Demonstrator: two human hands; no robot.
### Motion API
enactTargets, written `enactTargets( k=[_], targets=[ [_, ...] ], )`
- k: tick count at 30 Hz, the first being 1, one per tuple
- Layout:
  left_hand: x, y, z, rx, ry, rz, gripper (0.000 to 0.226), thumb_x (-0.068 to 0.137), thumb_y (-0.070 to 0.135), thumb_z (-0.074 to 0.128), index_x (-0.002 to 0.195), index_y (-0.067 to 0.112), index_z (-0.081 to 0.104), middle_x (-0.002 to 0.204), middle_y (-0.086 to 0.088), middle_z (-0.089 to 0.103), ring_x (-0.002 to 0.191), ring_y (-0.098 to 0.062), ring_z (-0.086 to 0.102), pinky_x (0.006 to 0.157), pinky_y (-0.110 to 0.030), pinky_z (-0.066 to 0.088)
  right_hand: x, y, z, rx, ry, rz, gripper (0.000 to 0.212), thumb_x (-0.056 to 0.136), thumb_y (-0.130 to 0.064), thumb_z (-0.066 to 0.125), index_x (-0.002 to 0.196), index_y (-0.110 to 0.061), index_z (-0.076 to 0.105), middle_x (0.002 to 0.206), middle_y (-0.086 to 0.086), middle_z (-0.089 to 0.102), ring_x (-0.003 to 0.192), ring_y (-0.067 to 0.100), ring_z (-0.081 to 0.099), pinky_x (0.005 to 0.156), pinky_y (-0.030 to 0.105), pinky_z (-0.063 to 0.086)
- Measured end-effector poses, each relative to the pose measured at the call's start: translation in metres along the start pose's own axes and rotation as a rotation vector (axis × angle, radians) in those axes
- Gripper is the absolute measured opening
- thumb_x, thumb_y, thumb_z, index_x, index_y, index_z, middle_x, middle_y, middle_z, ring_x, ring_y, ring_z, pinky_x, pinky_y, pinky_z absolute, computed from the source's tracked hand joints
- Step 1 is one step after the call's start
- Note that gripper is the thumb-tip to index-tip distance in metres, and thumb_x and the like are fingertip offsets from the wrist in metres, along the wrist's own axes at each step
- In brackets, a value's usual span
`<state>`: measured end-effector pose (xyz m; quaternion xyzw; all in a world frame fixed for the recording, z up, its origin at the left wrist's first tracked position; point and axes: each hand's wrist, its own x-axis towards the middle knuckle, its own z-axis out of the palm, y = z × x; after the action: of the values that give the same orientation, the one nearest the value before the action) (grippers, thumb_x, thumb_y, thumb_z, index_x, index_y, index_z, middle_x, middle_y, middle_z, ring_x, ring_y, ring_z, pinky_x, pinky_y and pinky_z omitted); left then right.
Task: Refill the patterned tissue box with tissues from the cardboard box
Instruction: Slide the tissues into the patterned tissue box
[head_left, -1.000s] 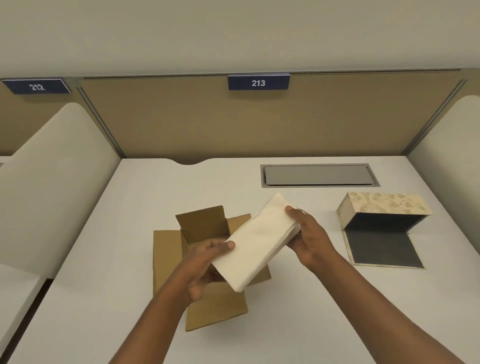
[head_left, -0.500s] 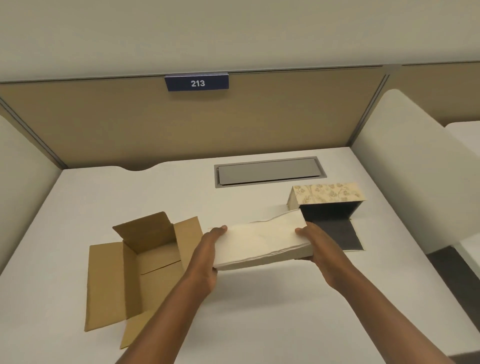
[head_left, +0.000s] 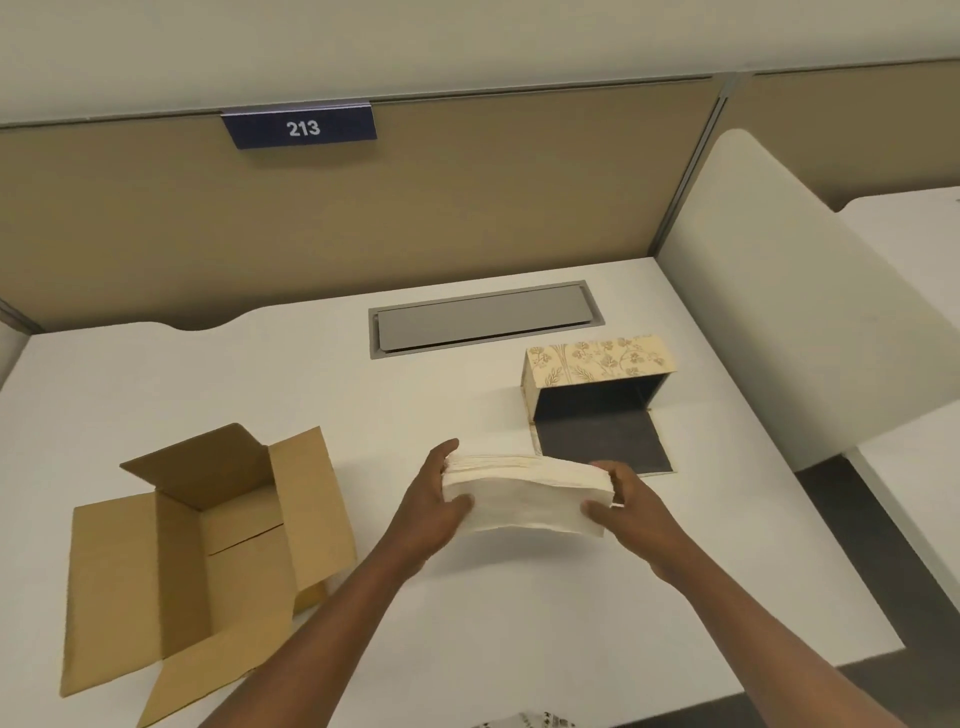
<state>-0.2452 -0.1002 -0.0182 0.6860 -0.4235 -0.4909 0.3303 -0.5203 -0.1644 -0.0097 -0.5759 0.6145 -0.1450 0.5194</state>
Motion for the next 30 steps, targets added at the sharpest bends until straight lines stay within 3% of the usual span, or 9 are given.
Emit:
enactTargets(
  k=[3,6,11,14,17,20,30],
  targets=[
    [0.01,-0.016,0.017,0.218,0.018,0.154,0.07,0.09,0.008,0.062,0.152,0.027,0.035,0.146,0.004,0.048,0.131,-0.013,0.048,0.112,-0.029,0.038,0.013,0.02,-0.001,-0.199,0.031,-0.088,0.044,0.086,-0.018,0.072,0.122,-0.027,0.05,0.114,-0.01,0.063,0.1,0.008,0.06,0.069,0.011,0.048],
    [0.019,-0.033,0.035,0.345,0.038,0.256,0.07,0.089,0.003,0.062,0.153,0.019,0.035,0.143,0.0,0.048,0.127,-0.014,0.046,0.11,-0.024,0.034,0.025,0.035,0.002,-0.299,0.067,-0.162,0.045,0.083,-0.015,0.077,0.114,-0.029,0.047,0.107,-0.01,0.061,0.096,0.007,0.059,0.067,0.004,0.045],
    [0.028,-0.059,0.055,0.455,0.042,0.297,0.074,0.083,0.004,0.059,0.153,0.015,0.036,0.133,-0.005,0.051,0.117,-0.02,0.048,0.105,-0.026,0.036,0.041,0.068,0.009,-0.358,0.091,-0.193,0.053,0.075,-0.014,0.075,0.119,-0.029,0.049,0.112,-0.01,0.061,0.103,0.014,0.059,0.08,0.021,0.05],
    [0.033,-0.069,0.061,0.553,0.043,0.296,0.071,0.078,0.012,0.062,0.147,0.014,0.044,0.129,-0.006,0.055,0.109,-0.024,0.053,0.096,-0.04,0.048,0.042,0.08,0.012,-0.381,0.09,-0.219,0.059,0.074,-0.008,0.071,0.128,-0.02,0.049,0.123,-0.004,0.057,0.107,0.016,0.052,0.09,0.027,0.047],
    [0.036,-0.068,0.06,0.667,0.04,0.294,0.069,0.074,0.028,0.067,0.14,0.014,0.049,0.122,-0.003,0.054,0.102,-0.024,0.055,0.086,-0.042,0.05,0.043,0.088,0.014,-0.405,0.093,-0.239,0.066,0.073,-0.007,0.069,0.134,-0.015,0.047,0.13,0.001,0.055,0.114,0.02,0.051,0.094,0.024,0.041],
    [0.04,-0.067,0.057,0.76,0.044,0.328,0.067,0.071,0.038,0.068,0.131,0.013,0.053,0.118,-0.002,0.052,0.103,-0.024,0.053,0.088,-0.038,0.046,0.047,0.095,0.016,-0.422,0.106,-0.271,0.076,0.072,-0.013,0.072,0.141,-0.016,0.041,0.138,0.001,0.052,0.121,0.019,0.049,0.098,0.022,0.038],
    [0.051,-0.062,0.063,0.93,0.075,0.373,0.065,0.076,0.053,0.063,0.123,0.009,0.055,0.115,-0.007,0.052,0.102,-0.027,0.05,0.087,-0.042,0.042,0.049,0.101,0.023,-0.395,0.149,-0.309,0.076,0.074,-0.013,0.07,0.142,-0.015,0.036,0.137,0.004,0.049,0.117,0.021,0.049,0.093,0.027,0.048]
  ],
)
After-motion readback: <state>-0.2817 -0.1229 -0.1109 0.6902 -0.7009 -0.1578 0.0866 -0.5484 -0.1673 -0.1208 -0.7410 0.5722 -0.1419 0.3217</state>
